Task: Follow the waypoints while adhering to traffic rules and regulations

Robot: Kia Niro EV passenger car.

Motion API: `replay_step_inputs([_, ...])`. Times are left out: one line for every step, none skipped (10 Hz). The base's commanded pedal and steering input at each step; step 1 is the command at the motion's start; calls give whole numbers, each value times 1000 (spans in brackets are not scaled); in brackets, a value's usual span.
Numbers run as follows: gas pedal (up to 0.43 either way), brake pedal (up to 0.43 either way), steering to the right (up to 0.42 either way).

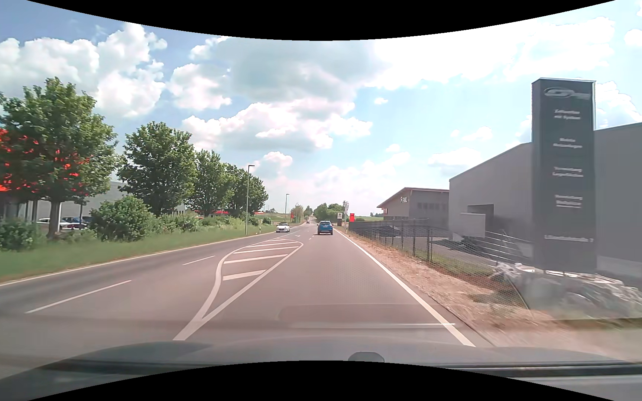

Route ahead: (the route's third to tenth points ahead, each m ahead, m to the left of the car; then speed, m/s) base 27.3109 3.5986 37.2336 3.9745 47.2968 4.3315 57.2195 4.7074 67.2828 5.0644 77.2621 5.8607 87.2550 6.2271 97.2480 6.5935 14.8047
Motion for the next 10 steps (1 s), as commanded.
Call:
replay_step_inputs([189,0,-6])
replay_step_inputs([189,0,-7])
replay_step_inputs([189,0,-7])
replay_step_inputs([189,0,-7])
replay_step_inputs([189,0,-6])
replay_step_inputs([189,0,-4])
replay_step_inputs([189,0,-4])
replay_step_inputs([177,0,-4])
replay_step_inputs([169,0,-4])
replay_step_inputs([169,0,-4])
